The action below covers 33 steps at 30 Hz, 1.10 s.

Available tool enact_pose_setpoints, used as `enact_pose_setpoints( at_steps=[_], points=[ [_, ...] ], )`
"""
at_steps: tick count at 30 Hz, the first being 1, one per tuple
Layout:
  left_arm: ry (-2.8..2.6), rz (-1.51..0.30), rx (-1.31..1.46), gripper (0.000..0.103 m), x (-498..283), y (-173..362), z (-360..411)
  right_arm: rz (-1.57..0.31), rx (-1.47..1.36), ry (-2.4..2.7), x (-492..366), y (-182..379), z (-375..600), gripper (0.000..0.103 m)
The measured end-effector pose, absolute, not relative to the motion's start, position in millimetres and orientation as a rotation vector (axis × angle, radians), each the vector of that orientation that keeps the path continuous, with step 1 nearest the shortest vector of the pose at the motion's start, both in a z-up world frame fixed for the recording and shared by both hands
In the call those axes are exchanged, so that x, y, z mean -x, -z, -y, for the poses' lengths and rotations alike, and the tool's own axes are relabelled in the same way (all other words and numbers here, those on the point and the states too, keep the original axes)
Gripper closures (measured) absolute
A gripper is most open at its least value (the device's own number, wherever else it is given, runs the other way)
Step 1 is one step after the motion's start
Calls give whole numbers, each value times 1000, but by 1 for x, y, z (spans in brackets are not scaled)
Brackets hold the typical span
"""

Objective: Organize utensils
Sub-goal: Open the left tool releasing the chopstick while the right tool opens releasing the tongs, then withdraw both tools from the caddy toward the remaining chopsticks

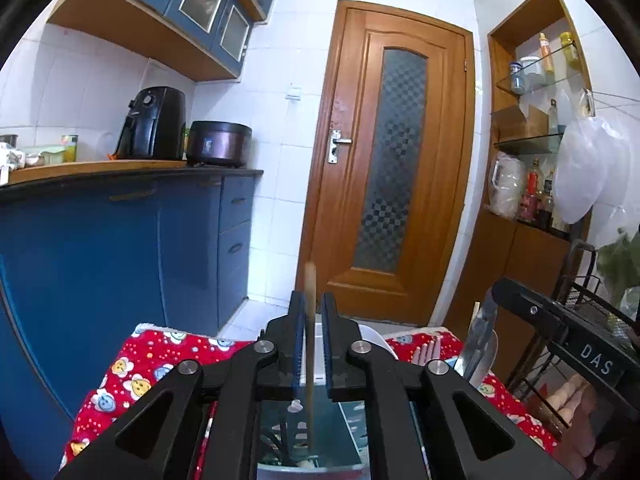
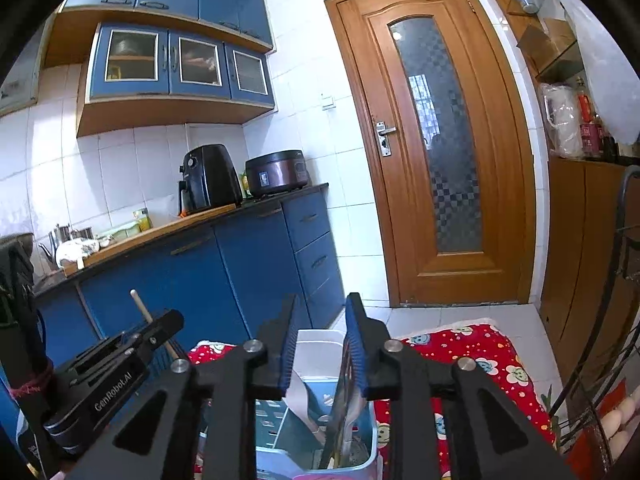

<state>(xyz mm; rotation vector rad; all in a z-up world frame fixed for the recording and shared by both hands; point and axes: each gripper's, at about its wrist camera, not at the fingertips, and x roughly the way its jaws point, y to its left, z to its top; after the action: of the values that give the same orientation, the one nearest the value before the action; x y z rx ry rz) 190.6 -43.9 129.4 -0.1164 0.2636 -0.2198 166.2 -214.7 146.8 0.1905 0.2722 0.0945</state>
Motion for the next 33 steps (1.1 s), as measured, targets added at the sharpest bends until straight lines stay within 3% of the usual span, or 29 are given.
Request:
enact_pose_setpoints(
  at_steps=[3,5,8,33],
  points=[
    [224,-268,116,82,-186,-133,44,-271,-197,-94,-160,-150,216,76],
    [235,-268,121,69,-182,-135,43,-270,-202,-94,-155,-152,217,75],
    [254,-268,119,62,-173,-140,43,-272,-211,-95,-147,-155,219,74],
    [271,-429,105,58,-96,-139,35,-475,-208,-90,-75,-126,208,60]
  ],
)
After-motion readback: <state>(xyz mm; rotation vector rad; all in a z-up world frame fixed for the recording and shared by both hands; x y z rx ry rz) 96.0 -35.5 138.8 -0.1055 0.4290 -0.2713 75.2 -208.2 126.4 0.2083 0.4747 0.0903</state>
